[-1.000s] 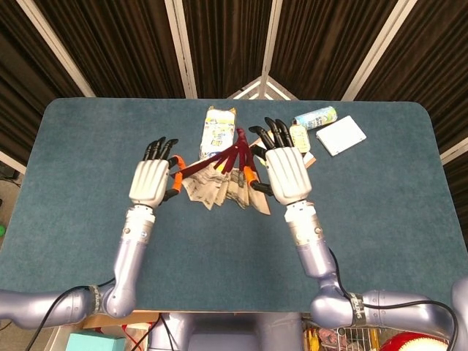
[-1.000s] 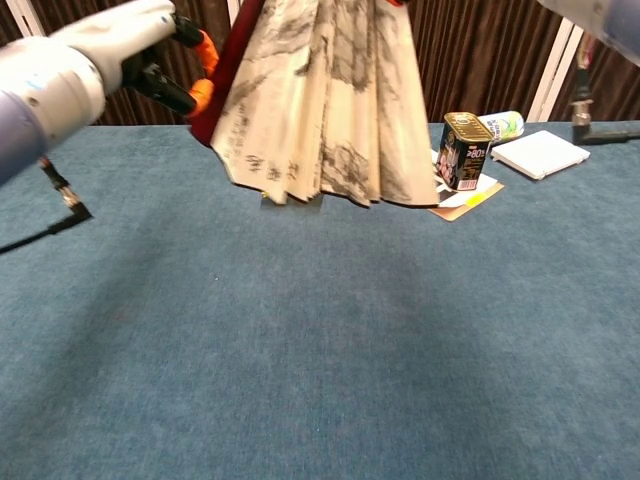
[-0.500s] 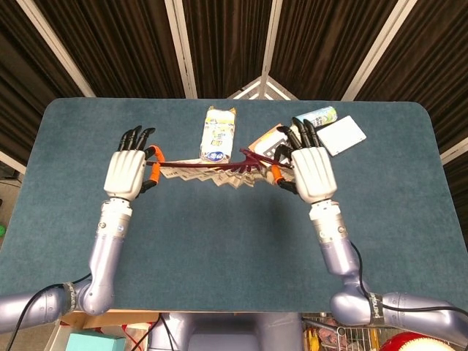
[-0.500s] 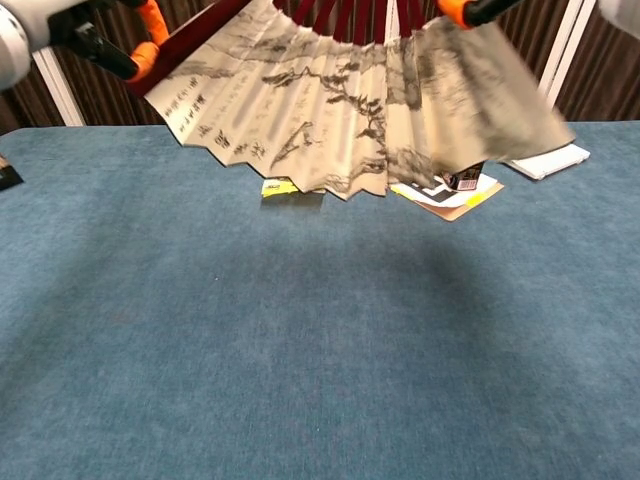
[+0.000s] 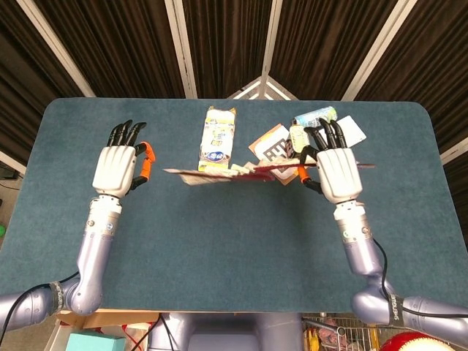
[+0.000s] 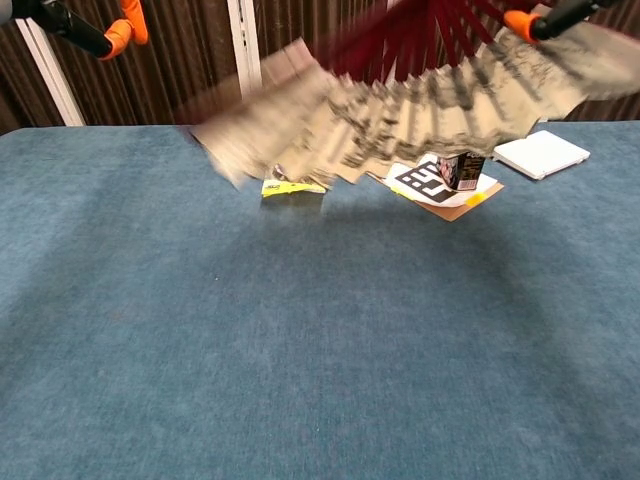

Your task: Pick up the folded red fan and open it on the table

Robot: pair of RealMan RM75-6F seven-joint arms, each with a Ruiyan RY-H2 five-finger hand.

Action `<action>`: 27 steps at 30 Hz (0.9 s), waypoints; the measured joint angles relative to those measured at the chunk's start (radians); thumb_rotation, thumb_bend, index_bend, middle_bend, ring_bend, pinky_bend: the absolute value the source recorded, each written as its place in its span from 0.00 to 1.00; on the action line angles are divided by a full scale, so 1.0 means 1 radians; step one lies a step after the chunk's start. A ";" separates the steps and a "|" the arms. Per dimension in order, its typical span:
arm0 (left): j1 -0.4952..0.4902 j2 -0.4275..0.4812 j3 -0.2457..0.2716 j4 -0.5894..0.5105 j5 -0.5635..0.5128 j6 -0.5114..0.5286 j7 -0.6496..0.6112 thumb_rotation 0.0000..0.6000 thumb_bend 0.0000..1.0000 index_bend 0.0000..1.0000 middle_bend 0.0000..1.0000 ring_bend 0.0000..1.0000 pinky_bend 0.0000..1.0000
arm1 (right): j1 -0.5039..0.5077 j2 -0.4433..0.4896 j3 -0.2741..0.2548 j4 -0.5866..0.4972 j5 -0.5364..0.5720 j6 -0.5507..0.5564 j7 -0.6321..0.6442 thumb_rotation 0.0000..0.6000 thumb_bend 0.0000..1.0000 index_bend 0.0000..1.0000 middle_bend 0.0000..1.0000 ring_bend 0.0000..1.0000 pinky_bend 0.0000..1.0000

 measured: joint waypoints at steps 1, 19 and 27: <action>0.000 0.000 0.003 0.000 0.004 0.000 0.000 1.00 0.75 0.61 0.10 0.00 0.00 | -0.006 0.002 -0.008 0.007 -0.008 0.001 0.004 1.00 0.58 0.78 0.23 0.00 0.00; -0.002 -0.036 0.040 0.020 0.015 -0.003 -0.010 1.00 0.75 0.60 0.10 0.00 0.00 | -0.045 -0.010 -0.041 0.066 -0.077 0.008 0.034 1.00 0.58 0.78 0.23 0.00 0.00; 0.004 -0.035 0.048 0.021 0.024 0.001 -0.018 1.00 0.75 0.56 0.09 0.00 0.00 | -0.062 -0.005 -0.058 0.071 -0.099 0.013 0.026 1.00 0.58 0.65 0.21 0.00 0.00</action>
